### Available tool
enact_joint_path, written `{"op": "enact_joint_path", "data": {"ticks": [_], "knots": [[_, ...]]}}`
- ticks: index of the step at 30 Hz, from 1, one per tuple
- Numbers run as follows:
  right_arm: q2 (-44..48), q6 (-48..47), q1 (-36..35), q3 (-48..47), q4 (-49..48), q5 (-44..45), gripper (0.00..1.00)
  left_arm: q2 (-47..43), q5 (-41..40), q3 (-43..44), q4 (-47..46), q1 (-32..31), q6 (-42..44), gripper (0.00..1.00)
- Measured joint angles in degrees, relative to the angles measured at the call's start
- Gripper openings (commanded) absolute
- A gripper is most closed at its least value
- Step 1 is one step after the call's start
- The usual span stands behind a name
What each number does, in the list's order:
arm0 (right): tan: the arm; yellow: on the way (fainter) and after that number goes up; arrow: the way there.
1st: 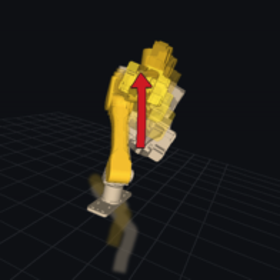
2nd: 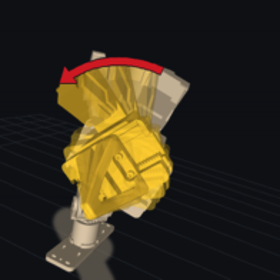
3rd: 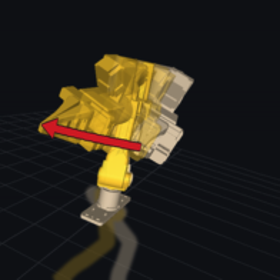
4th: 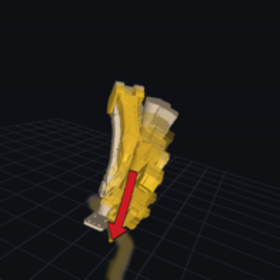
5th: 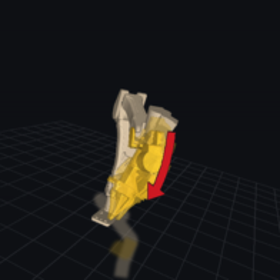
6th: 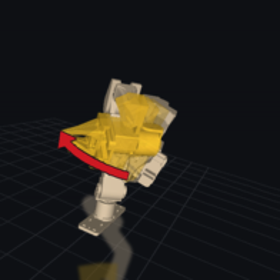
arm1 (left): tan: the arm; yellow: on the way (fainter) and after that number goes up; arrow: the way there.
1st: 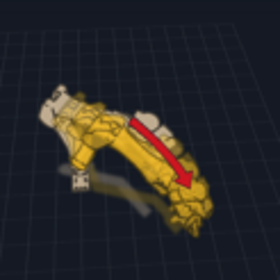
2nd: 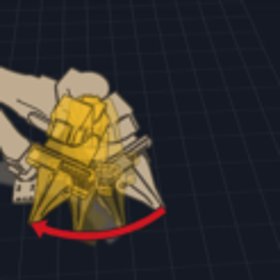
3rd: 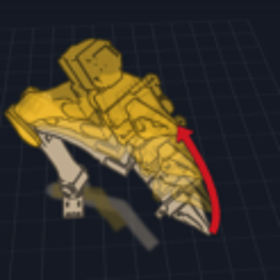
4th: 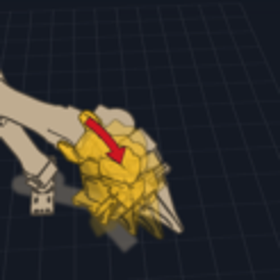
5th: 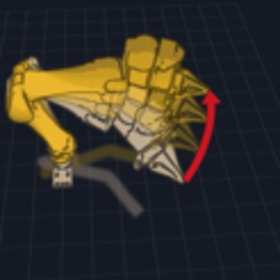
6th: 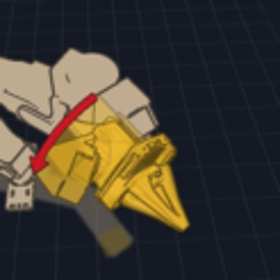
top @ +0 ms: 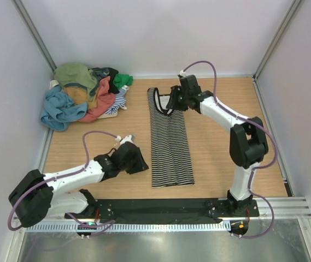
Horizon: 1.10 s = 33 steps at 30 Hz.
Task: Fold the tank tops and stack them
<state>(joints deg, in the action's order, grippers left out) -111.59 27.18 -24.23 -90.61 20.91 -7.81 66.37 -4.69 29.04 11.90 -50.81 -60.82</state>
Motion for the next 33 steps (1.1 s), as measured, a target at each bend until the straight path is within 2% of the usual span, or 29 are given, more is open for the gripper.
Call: {"op": "enact_joint_path", "data": {"ticks": [5, 11, 16, 27, 33], "knots": [[9.4, 0.1, -2.8, 14.5, -0.7, 3.1, 0.4, 5.6, 3.6, 5.6, -0.1, 8.5, 4.5, 0.35], [10.9, 0.2, -5.3, 23.5, -0.9, 4.2, 0.39, 16.8, 8.5, 15.5, -1.0, 15.9, 8.0, 0.29], [10.9, 0.2, -6.2, 26.4, -2.4, 4.5, 0.38, 24.6, 9.7, 23.3, -1.6, 19.5, 10.2, 0.31], [10.9, 0.4, -6.9, 30.7, -7.1, 2.5, 0.4, 41.6, 10.3, 39.6, 0.0, 22.4, 13.0, 0.36], [10.9, 0.4, -7.3, 30.9, -8.9, 1.3, 0.4, 47.6, 10.3, 45.0, 1.5, 24.7, 13.6, 0.35]]}}
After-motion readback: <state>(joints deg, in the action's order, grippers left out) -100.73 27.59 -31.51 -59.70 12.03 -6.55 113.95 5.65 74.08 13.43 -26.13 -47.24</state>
